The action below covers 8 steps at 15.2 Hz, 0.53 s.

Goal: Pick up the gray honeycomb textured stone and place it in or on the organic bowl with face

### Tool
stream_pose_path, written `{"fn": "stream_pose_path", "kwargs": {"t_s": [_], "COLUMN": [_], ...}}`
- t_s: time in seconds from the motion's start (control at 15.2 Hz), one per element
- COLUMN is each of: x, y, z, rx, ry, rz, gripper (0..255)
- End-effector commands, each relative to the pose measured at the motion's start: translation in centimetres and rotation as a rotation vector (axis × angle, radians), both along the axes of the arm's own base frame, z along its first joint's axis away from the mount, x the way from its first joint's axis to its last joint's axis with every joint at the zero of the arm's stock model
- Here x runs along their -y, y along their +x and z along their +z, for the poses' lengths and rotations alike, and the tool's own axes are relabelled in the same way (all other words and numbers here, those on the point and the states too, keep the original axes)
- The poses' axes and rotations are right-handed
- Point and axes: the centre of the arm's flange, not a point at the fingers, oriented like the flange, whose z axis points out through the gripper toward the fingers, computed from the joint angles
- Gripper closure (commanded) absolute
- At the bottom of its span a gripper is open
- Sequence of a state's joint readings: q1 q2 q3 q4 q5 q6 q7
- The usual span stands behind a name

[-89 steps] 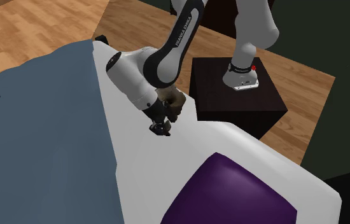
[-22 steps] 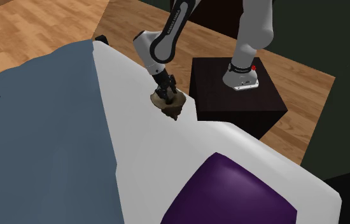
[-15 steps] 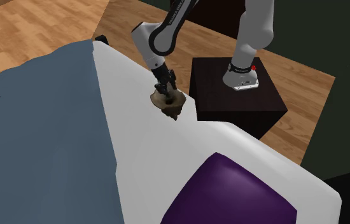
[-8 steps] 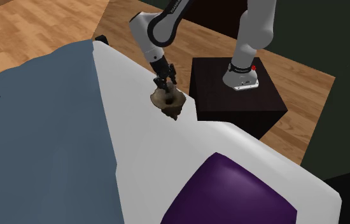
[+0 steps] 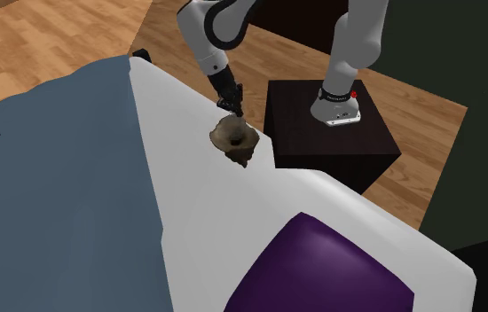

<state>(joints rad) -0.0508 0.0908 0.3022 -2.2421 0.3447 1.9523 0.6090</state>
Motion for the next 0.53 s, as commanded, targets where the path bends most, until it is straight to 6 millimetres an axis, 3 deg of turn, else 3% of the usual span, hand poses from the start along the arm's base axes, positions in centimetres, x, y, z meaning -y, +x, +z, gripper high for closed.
{"fn": "stream_pose_path", "kwargs": {"t_s": [0.0,0.07,0.46], "x": [0.0,0.0,0.5], "y": [0.0,0.0,-1.8], "z": [0.0,0.0,-6.7], "rx": [0.000,0.000,0.063], "ry": [0.000,0.000,-0.096], "rz": [0.000,0.000,-0.418], "gripper": [255,0,0]}}
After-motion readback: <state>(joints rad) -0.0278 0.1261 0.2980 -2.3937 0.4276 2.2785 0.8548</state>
